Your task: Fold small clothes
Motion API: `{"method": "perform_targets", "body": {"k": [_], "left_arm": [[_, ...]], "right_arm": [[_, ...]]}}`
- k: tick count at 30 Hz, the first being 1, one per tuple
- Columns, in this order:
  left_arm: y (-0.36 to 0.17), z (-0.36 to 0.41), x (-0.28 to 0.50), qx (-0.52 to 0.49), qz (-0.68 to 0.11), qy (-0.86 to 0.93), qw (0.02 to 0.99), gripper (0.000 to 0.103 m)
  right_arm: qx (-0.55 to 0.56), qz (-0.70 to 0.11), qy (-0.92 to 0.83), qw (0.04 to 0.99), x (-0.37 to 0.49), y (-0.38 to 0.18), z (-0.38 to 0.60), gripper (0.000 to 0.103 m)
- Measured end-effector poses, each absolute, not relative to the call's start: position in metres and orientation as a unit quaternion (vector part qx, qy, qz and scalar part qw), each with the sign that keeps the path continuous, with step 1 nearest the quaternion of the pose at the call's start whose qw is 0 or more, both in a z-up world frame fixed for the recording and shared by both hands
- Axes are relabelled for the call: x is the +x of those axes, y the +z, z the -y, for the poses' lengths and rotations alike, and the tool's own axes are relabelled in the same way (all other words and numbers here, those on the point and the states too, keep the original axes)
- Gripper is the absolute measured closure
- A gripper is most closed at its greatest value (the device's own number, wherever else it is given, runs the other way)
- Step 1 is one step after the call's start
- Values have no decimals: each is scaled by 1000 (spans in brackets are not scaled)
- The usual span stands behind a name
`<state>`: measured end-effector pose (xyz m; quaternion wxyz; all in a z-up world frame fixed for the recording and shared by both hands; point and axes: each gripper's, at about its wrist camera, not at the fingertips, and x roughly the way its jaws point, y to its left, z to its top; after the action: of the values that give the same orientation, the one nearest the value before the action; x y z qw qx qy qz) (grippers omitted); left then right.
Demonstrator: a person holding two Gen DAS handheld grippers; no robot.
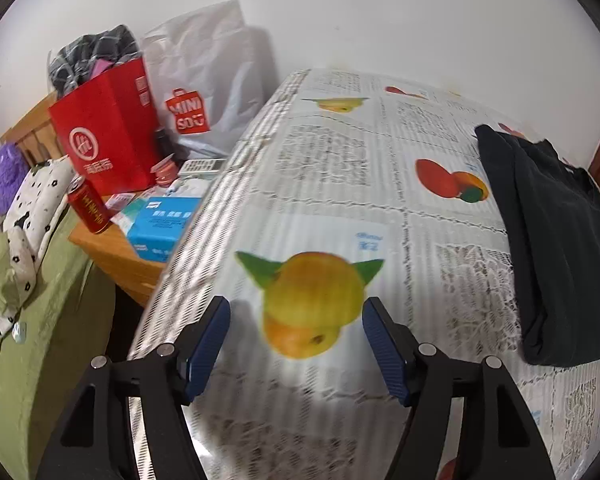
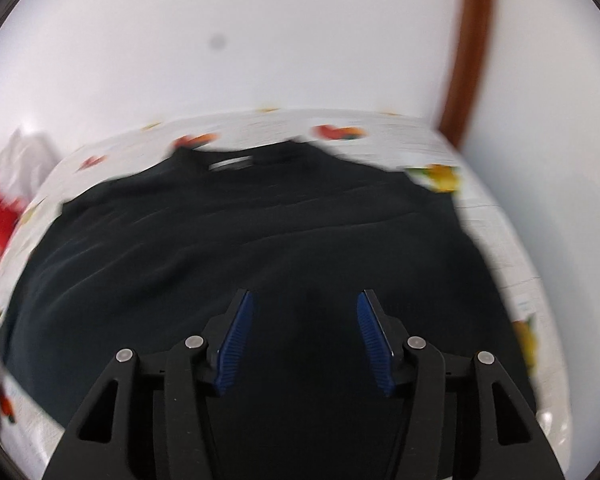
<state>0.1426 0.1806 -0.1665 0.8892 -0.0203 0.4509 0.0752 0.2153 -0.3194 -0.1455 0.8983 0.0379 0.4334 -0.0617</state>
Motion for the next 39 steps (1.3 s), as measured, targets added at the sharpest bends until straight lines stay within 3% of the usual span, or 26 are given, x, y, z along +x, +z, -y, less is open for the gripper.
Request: {"method": "perform_targets", "body": {"k": [13, 31, 33, 39], "left_arm": [[-172, -192, 141, -45, -454, 91, 885, 26], [-173, -189, 141, -41, -456, 92, 884, 21], [-173, -189, 141, -41, -456, 92, 884, 21], [-173, -189, 141, -42, -456, 92, 884, 21]], "right_arm": [[-60, -443, 51, 893, 193, -177, 153, 45], [-171, -422, 149, 878, 154, -186, 56, 44], [-197, -413, 148, 877, 155, -193, 40, 32], [-221, -387, 128, 886, 166, -194, 11, 33]]}}
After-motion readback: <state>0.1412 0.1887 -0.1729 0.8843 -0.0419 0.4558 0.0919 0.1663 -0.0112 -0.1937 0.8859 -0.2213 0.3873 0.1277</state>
